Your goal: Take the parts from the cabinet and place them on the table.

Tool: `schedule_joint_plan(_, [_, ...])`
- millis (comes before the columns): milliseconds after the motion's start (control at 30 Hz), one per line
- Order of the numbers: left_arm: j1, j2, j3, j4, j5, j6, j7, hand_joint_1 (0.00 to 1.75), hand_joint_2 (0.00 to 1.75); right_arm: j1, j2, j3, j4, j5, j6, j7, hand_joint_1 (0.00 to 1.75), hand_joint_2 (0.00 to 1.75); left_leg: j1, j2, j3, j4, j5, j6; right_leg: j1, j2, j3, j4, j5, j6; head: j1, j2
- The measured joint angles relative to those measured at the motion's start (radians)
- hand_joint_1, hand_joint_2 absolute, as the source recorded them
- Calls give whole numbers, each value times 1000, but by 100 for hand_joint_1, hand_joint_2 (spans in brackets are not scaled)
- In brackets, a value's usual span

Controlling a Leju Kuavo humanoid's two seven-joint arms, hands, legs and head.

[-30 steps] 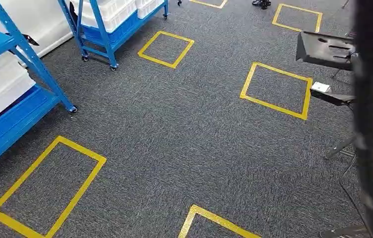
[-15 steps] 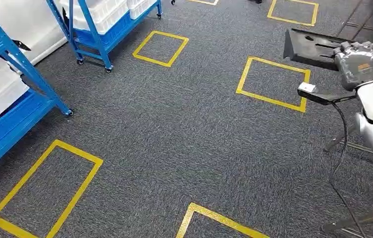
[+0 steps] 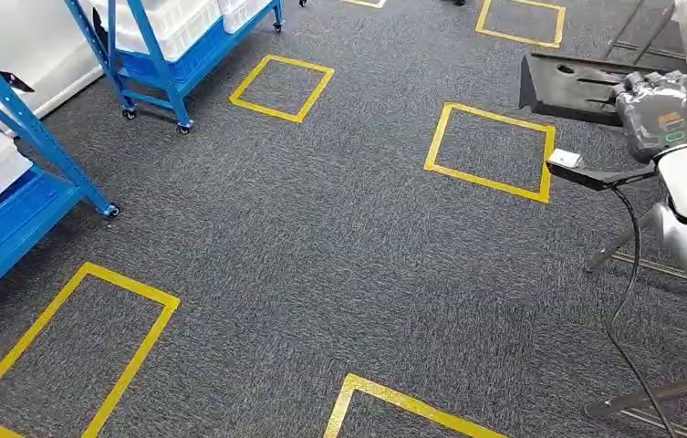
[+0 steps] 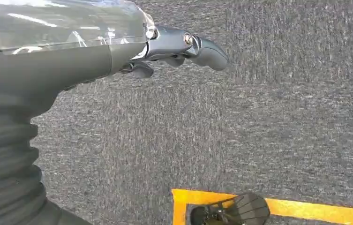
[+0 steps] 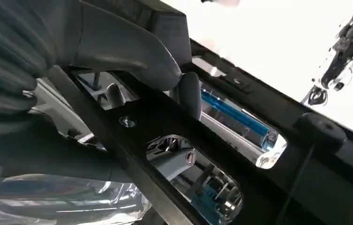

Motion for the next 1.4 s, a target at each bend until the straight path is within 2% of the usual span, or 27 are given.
schedule_joint_plan(33, [0,0,0,0,0,0,0,0,175,-1,-1,0,0,-2,2,-3,175,175,0,2,-3,11,-6,-1,-1,-2,12,-32,31,1,0,0])
schedule_joint_plan(100, [2,-2,0,0,-2,-1,2,0,175,-8,-3,0,0,-6,9,-11,175,175,0,5,-9,41,-25,-9,-2,-15,100,-214,127,0,0,0])
schedule_joint_plan(133, [3,-2,0,0,-3,-1,4,0,175,-12,-5,0,0,-10,13,-16,175,175,-2,6,-15,59,-36,-15,-2,-37,139,-297,149,0,0,0])
schedule_joint_plan(167, [3,-2,0,0,-3,0,5,0,175,-17,-5,0,0,-15,14,-18,175,175,-9,6,-25,73,-43,-21,10,-43,140,-297,134,-7,0,0])
schedule_joint_plan(267, [3,-2,0,0,-9,3,8,0,175,-20,-6,0,2,-24,16,-26,175,175,-6,14,-33,82,-47,-29,9,-24,126,-287,134,-22,0,0])
schedule_joint_plan(333, [5,0,0,0,-9,5,8,0,175,-21,-6,0,2,-30,15,-27,175,175,-4,12,-41,100,-66,-41,2,-18,126,-291,140,-33,0,0])
schedule_joint_plan(367, [5,0,0,0,-9,6,8,0,175,-22,-6,0,2,-32,14,-27,175,175,-4,6,-62,148,-103,-46,2,-15,124,-291,141,-38,0,0])
schedule_joint_plan(467, [6,0,0,0,-11,7,8,0,175,-21,-6,0,2,-37,14,-31,175,175,3,1,-182,420,-222,-52,7,-5,120,-289,142,-42,0,0])
schedule_joint_plan(500, [7,0,0,0,-11,7,9,0,175,-21,-6,0,3,-38,14,-32,175,175,3,1,-203,461,-227,-51,8,0,119,-287,141,-43,0,0])
schedule_joint_plan(533, [8,0,0,0,-11,8,10,0,175,-21,-6,0,4,-38,15,-33,175,175,3,0,-196,442,-206,-48,9,5,119,-284,140,-43,0,0])
schedule_joint_plan(567, [8,0,0,0,-11,8,10,0,175,-22,-6,0,4,-38,16,-34,175,175,3,-2,-163,373,-162,-43,10,10,119,-281,138,-43,0,0])
schedule_joint_plan(633, [8,2,0,0,-11,11,10,0,175,-27,-6,0,4,-38,16,-34,175,175,1,-19,-68,168,-63,-29,11,20,120,-275,133,-41,0,0])
schedule_joint_plan(667, [9,5,1,0,-11,11,11,0,175,-27,-5,0,4,-38,17,-34,175,175,-1,-46,-42,118,-66,-22,12,23,117,-275,133,-39,0,0])
schedule_joint_plan(767, [10,5,1,0,-11,11,11,0,175,-28,-5,1,5,-38,19,-35,175,175,-2,-36,-45,111,-66,-22,6,37,106,-274,139,-23,0,0])
schedule_joint_plan(800, [9,6,1,0,-11,12,11,0,175,-28,-6,1,6,-38,19,-35,175,175,-3,-31,-42,105,-61,-16,5,42,107,-279,142,-16,0,0])
schedule_joint_plan(833, [9,5,1,0,-11,12,11,0,175,-29,-6,1,6,-39,19,-35,175,175,8,-25,-34,84,-50,-8,6,36,105,-274,134,-11,0,0])
schedule_joint_plan(867, [9,6,1,0,-11,13,11,0,175,-32,-7,1,6,-39,19,-35,175,175,3,-20,-31,77,-46,-6,8,15,94,-249,114,-10,0,0])
schedule_joint_plan(967, [9,6,1,0,-10,13,13,0,175,-36,-6,2,8,-39,20,-35,175,175,1,-10,-36,83,-47,-1,6,1,-22,3,-9,-4,0,0])
schedule_joint_plan(1000, [10,6,2,0,-10,13,13,0,175,-33,-6,2,10,-39,20,-35,175,175,1,-7,-38,87,-48,-1,5,0,-54,66,-23,-1,0,0])
schedule_joint_plan(1033, [10,6,2,0,-10,13,12,0,175,-29,-6,2,11,-39,19,-34,175,175,1,-4,-40,91,-51,-1,3,0,-59,71,-11,1,0,0])
schedule_joint_plan(1067, [10,6,2,0,-10,11,12,0,175,-26,-5,2,13,-39,16,-30,175,175,1,-2,-41,96,-54,-3,0,-1,-40,32,19,2,0,0])
schedule_joint_plan(1133, [11,5,1,0,-11,5,10,0,175,-23,-5,2,16,-32,10,-18,175,175,1,2,-46,120,-68,-10,-6,-18,57,-154,110,6,0,0])
schedule_joint_plan(1167, [11,6,1,0,-12,4,10,0,175,-22,-5,2,17,-31,4,-12,175,175,-1,3,-52,134,-77,-16,-6,-40,90,-225,113,6,0,0])
schedule_joint_plan(1200, [10,6,1,0,-13,4,10,0,175,-21,-5,2,18,-30,-5,-10,175,175,-7,4,-61,151,-85,-23,4,-31,89,-227,112,-6,0,0])
schedule_joint_plan(1300, [10,6,1,1,-20,-1,9,0,175,-8,-11,2,18,-31,-11,-11,175,175,-4,10,-63,149,-84,-31,9,-22,81,-219,111,-20,0,0])
schedule_joint_plan(1333, [10,8,1,0,-21,-3,9,0,175,-5,-17,2,18,-33,-11,-13,175,175,-7,12,-64,152,-88,-36,1,-21,83,-225,115,-27,0,0])
schedule_joint_plan(1400, [11,8,1,1,-21,-5,10,0,175,-5,-22,2,17,-37,-11,-14,175,175,-2,1,-94,221,-145,-46,0,-16,83,-228,117,-33,0,0])
